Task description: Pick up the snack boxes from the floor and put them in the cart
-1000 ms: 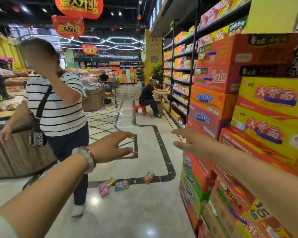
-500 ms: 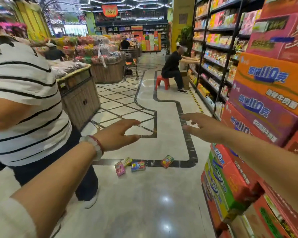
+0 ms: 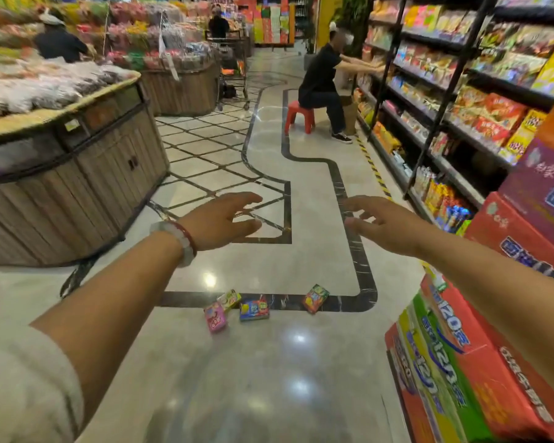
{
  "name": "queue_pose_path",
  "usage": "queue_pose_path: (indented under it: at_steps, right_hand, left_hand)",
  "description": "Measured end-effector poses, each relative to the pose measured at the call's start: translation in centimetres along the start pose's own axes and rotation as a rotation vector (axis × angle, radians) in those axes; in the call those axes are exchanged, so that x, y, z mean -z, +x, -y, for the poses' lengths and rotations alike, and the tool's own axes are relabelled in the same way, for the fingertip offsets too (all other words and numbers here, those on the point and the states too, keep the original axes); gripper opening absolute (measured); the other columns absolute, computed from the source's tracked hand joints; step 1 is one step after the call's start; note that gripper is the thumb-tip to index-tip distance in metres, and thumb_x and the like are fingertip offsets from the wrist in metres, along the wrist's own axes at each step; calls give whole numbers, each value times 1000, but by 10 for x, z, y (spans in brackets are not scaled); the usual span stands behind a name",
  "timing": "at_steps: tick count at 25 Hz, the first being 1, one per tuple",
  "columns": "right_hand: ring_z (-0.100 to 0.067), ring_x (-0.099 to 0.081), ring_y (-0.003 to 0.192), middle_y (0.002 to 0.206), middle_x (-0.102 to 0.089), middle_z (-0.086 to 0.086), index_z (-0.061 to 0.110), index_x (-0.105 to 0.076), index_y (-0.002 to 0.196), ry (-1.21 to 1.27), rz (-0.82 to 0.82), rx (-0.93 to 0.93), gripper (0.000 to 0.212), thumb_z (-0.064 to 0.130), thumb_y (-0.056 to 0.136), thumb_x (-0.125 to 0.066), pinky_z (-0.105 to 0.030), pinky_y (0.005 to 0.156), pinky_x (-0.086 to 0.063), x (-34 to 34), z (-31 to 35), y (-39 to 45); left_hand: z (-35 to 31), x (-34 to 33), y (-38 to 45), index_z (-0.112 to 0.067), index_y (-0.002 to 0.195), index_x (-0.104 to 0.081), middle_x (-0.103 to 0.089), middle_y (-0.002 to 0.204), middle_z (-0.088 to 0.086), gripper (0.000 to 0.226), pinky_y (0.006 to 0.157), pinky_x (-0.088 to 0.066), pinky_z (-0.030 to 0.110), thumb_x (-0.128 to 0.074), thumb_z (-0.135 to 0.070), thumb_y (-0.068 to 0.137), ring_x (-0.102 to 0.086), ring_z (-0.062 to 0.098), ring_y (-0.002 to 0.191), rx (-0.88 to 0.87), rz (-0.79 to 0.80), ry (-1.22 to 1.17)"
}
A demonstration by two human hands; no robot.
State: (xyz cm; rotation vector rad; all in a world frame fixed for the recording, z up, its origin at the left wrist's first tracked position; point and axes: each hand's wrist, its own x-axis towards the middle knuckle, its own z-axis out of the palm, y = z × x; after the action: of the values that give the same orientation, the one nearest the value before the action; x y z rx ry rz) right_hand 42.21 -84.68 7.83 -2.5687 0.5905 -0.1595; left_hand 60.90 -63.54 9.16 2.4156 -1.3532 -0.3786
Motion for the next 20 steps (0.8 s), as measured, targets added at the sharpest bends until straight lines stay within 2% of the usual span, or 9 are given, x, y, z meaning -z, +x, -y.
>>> queue_pose_path:
  at_steps: [6,10,13,16,20]
  right_hand:
    - [-19,-50,117,140,-46,-3,26,-40,140,32,35,-32,47,40,96,-46,-26,90,-40,-18,-49,107]
    - [-19,-49,122,143,-44,-2,27,-39,140,71,108,-27,48,42,96,-46,-27,94,-41,-39,-102,204]
    - [-17,-49,120,143,-43,-1,27,-39,141,72,167,-39,49,43,95,-45,-24,93,-39,-60,-147,276]
    - [-17,-50,114,139,-45,-3,27,-40,140,128,224,-127,46,41,96,-46,-24,91,-37,-109,-196,337]
    - [-14,-48,103,134,-50,-5,23,-43,138,210,266,-281,43,36,97,-47,-24,83,-35,-225,-275,389]
  left_hand:
    - [35,-16,113,-30,143,-30,-32,149,-2,56,99,-31,24,-49,-42,92,-36,16,132,-20,71,44]
    - [60,-36,202,-27,144,-29,-30,150,-1,55,104,-29,24,-48,-40,93,-33,15,134,-3,120,38]
    - [85,-59,273,-26,143,-30,-31,150,-2,53,101,-29,21,-47,-37,94,-33,15,133,30,162,20]
    - [130,-108,337,-25,142,-33,-35,147,-3,51,90,-29,15,-49,-33,94,-37,13,129,68,160,-25]
    - [209,-219,391,-24,140,-37,-37,145,-1,49,91,-33,19,-50,-32,94,-43,17,124,205,211,-148]
